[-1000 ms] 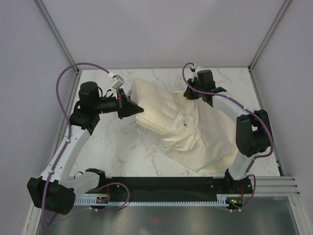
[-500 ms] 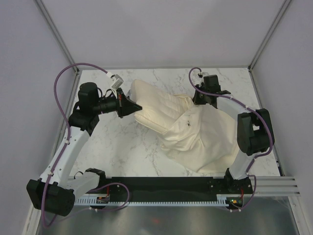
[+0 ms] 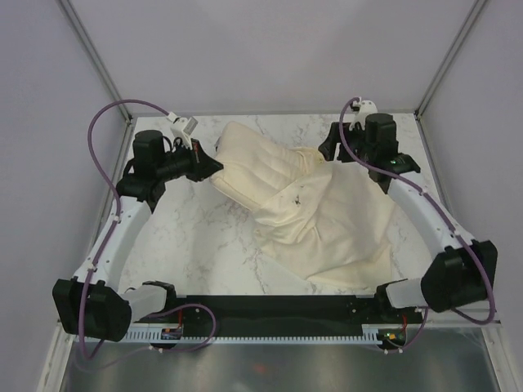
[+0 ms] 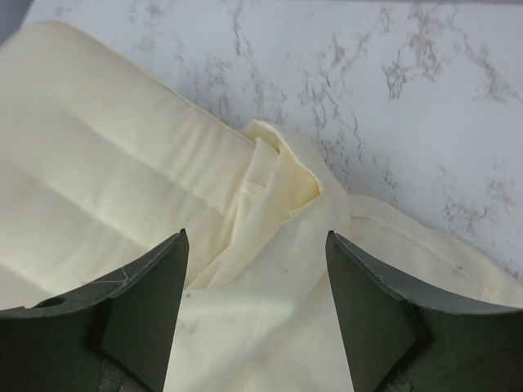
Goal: Remove the pillowcase from the pillow
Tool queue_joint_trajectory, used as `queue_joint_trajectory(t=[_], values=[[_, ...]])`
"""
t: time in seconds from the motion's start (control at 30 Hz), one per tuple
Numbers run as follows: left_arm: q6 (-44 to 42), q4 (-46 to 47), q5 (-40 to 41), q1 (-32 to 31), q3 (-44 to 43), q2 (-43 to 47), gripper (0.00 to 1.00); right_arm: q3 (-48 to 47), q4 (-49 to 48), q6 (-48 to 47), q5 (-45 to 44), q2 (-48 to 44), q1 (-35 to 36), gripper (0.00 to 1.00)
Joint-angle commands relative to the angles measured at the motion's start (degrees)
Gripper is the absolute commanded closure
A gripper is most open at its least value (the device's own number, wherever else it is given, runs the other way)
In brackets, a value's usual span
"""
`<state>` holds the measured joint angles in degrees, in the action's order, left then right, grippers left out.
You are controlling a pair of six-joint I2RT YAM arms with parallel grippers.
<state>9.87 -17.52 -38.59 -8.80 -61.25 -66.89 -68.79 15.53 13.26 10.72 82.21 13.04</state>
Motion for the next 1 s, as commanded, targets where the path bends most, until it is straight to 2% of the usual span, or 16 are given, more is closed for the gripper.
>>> queue_joint_trajectory(t=[0.0,0.1,0.27,0.4,0.43,0.63,0.73,0.77,0.8,0.87,0.97], values=[[3.05,4.16,7.30,2.55,-2.91,0.19,0.98,2.08,0.55,-0.34,1.23,-9.51,0.41,0.24],[4.19,4.16,7.47,3.87,-2.91,-0.34,0.98,6.56,0.55,0.89,2.81,-14.78,0.93,0.24],[4.55,4.68,7.83,4.93,-2.64,-0.08,0.98,17.54,-1.81,3.00,0.36,-18.05,6.11,0.24],[4.46,5.12,8.79,4.93,-2.03,0.36,0.98,25.54,-6.64,6.86,-0.70,-16.83,11.47,0.25],[4.46,5.30,8.79,5.02,-2.03,0.36,0.98,28.08,-9.18,8.35,-1.48,-16.56,14.62,0.25],[4.37,5.83,8.18,5.02,-1.68,0.80,0.98,31.35,-14.82,10.47,-5.09,-9.10,18.60,0.28],[4.28,5.83,8.53,5.11,-1.68,0.89,0.98,31.09,-15.09,10.91,-5.89,-6.46,19.04,0.61],[4.28,5.83,8.70,5.19,-1.59,1.06,0.98,31.09,-15.09,11.00,-6.06,-5.93,19.04,0.80],[4.28,5.83,8.88,5.28,-1.59,1.06,0.98,31.09,-15.09,11.09,-6.58,-5.93,18.87,0.88],[4.54,5.74,10.46,5.46,-1.41,1.33,0.98,30.74,-14.22,11.00,-7.46,-6.88,19.04,1.00],[5.25,4.95,15.55,5.98,-1.32,2.03,0.98,28.90,-10.44,9.95,-11.94,-10.13,18.96,1.00]])
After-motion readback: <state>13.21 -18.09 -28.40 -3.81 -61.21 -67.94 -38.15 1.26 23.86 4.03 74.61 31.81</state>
